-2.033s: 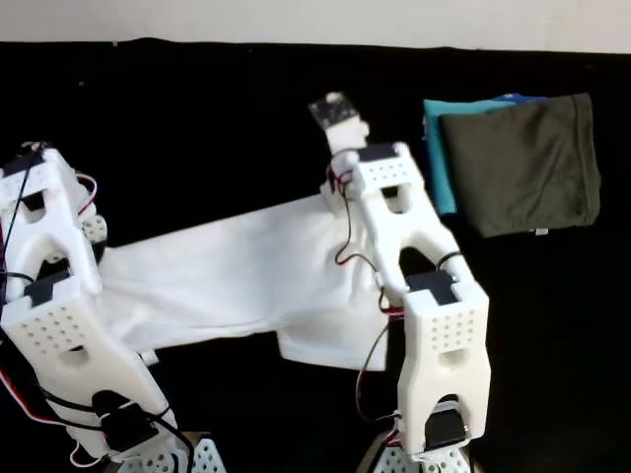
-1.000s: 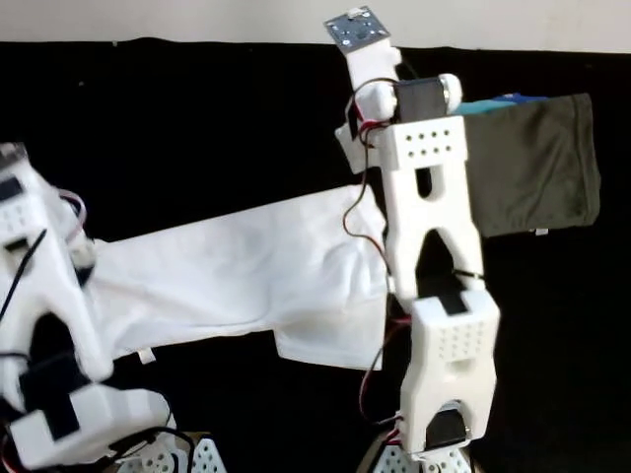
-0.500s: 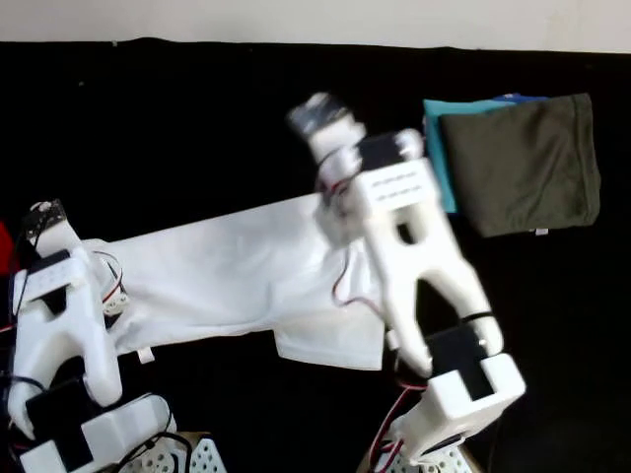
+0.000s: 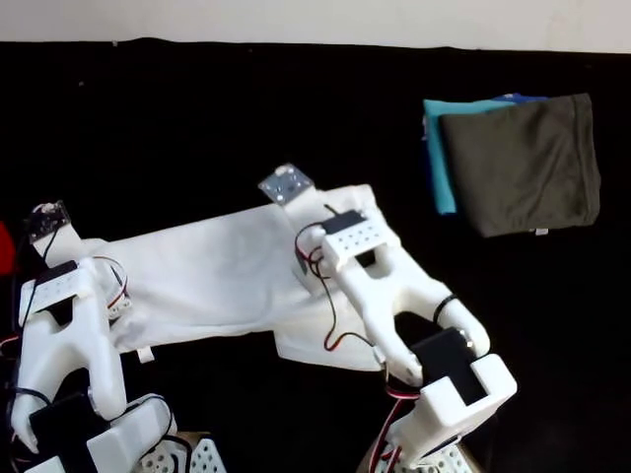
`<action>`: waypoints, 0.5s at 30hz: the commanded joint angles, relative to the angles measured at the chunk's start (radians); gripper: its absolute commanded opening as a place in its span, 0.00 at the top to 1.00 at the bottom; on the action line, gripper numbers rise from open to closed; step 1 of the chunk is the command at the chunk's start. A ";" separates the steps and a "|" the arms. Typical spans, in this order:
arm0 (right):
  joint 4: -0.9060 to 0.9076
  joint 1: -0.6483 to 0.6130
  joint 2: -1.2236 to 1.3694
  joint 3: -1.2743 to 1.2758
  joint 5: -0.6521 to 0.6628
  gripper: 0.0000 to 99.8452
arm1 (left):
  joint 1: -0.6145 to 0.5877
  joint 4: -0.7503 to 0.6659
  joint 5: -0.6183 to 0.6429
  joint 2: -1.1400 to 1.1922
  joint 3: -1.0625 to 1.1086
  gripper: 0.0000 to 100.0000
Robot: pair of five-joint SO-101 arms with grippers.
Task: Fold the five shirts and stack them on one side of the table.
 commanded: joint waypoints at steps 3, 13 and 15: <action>0.246 -0.002 -0.056 -0.005 0.000 0.96 | 0.025 -0.038 -0.008 0.002 0.002 0.99; 0.611 -0.012 -0.056 -0.134 0.000 0.96 | 0.025 -0.040 -0.008 0.002 0.002 0.99; 0.674 -0.027 -0.056 -0.191 0.000 0.96 | 0.025 -0.040 -0.008 0.002 0.002 0.99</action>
